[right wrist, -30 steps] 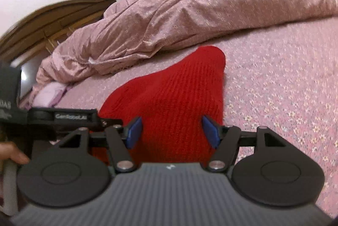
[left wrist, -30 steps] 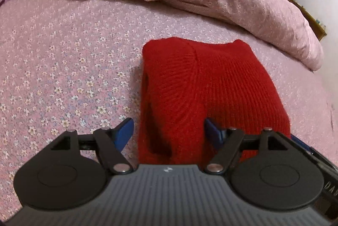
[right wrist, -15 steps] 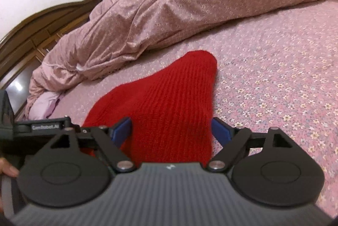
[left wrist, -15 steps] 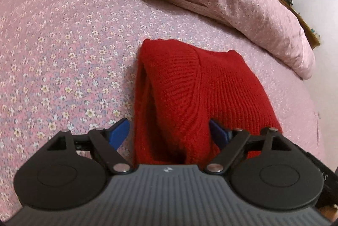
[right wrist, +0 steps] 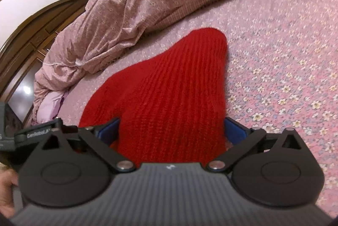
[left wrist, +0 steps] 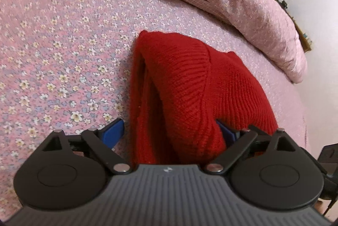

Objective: Fold small clothes

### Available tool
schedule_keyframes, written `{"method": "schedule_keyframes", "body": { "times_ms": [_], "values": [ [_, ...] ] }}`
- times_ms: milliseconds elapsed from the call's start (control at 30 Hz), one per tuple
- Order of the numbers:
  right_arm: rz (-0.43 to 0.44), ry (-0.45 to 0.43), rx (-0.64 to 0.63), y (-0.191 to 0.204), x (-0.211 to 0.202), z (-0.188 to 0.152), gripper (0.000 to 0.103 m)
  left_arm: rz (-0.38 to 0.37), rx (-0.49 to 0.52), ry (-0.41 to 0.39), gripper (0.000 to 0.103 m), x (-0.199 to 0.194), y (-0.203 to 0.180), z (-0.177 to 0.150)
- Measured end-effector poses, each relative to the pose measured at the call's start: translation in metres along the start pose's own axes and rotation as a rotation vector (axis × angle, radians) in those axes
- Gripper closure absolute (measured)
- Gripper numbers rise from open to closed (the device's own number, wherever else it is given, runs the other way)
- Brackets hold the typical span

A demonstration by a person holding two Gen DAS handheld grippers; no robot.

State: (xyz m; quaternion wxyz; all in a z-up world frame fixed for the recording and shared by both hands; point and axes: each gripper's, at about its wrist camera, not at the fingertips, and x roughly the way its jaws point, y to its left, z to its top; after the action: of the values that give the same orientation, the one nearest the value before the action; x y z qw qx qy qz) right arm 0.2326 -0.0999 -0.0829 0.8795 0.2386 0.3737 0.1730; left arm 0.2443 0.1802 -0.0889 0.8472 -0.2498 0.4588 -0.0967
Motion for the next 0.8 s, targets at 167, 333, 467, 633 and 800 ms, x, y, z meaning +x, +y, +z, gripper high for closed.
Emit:
{"method": "schedule_keyframes", "body": {
  "times_ms": [167,333,467,633,800],
  "values": [
    [0.158,0.076,0.178,-0.027,0.017,0.003,0.0,-0.128,-0.097,-0.009,0.01,0.013,0.015,-0.001],
    [0.223,0.016,0.181,-0.027,-0.002,-0.002,0.018,-0.222,-0.161,-0.035,0.021,0.009,0.013,-0.012],
    [0.254,-0.013,0.197,-0.019,-0.025,-0.002,0.02,-0.243,-0.149,-0.059,0.024,-0.007,-0.001,-0.017],
    [0.277,-0.062,0.147,-0.016,-0.07,0.001,0.02,-0.319,-0.147,-0.08,0.024,-0.029,-0.027,-0.033],
    [0.264,-0.102,0.076,-0.029,-0.123,0.01,0.02,-0.396,-0.145,-0.086,0.024,-0.04,-0.065,-0.057]
  ]
}}
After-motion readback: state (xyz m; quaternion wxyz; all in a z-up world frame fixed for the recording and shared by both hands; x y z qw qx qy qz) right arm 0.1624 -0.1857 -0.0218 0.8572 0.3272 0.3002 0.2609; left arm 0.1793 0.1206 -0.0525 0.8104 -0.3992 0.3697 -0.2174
